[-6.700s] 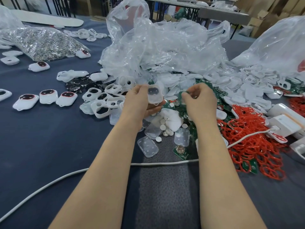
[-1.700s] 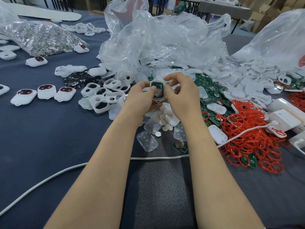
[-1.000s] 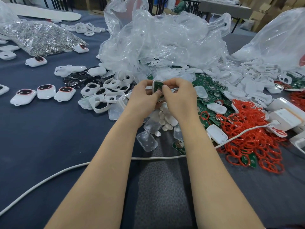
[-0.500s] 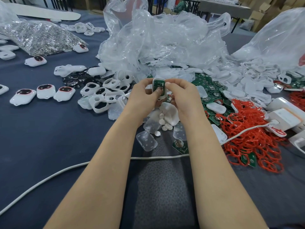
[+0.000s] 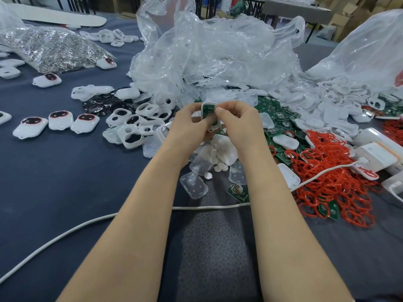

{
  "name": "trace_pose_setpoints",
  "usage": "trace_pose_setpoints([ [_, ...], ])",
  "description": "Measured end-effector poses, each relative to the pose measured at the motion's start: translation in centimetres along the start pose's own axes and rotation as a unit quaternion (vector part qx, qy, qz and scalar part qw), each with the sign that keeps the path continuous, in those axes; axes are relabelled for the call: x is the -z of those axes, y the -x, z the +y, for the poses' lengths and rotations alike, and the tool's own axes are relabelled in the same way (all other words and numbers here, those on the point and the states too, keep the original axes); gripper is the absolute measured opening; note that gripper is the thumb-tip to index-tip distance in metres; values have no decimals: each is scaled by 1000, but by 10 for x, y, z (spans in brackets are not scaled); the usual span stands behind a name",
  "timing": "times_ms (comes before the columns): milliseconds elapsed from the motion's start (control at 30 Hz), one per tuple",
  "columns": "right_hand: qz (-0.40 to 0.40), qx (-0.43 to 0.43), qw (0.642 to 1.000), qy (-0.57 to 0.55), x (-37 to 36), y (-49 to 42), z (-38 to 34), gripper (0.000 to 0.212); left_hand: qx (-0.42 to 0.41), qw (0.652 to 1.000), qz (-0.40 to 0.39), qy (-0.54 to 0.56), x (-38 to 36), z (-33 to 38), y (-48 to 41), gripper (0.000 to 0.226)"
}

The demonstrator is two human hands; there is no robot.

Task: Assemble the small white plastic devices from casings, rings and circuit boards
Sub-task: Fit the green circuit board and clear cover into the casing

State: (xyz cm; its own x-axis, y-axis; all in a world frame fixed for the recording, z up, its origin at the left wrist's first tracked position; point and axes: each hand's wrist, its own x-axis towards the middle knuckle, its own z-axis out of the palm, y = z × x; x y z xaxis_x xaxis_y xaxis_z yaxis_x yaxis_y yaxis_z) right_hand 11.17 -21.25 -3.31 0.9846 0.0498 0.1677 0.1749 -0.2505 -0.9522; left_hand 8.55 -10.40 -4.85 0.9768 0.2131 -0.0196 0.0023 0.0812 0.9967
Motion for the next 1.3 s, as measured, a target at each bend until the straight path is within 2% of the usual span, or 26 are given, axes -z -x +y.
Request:
trace_pose_setpoints([
  [200,42,71,991,102,0,1,3,16,1,1000,0,6,-1,0,1,23],
  [400,54,96,980,167,-7,4,3,20,4,1000,-5,22,-1,-1,0,24],
  [667,12,9,999,44,-3,1,0,14,-11,1000,-15,-16,0,-2,0,28],
  [833,2,-48,998,-44,3,-1,-1,8,-16,999,-20,-22,0,-1,1,26],
  [1033,4,18,1000,20,9,-2,0,12,-5,1000,-25,-12,-1,-1,1,31],
  [1133,3,43,998,35,9,-2,1,16,4,999,-32,6,0,0,2,26],
  [1200,-6,40,999,7,10,-2,1,13,19,998,-36,55,-1,3,4,14],
  [1300,-12,30,998,-57,13,-2,1,14,52,990,-26,131,-2,8,6,21],
])
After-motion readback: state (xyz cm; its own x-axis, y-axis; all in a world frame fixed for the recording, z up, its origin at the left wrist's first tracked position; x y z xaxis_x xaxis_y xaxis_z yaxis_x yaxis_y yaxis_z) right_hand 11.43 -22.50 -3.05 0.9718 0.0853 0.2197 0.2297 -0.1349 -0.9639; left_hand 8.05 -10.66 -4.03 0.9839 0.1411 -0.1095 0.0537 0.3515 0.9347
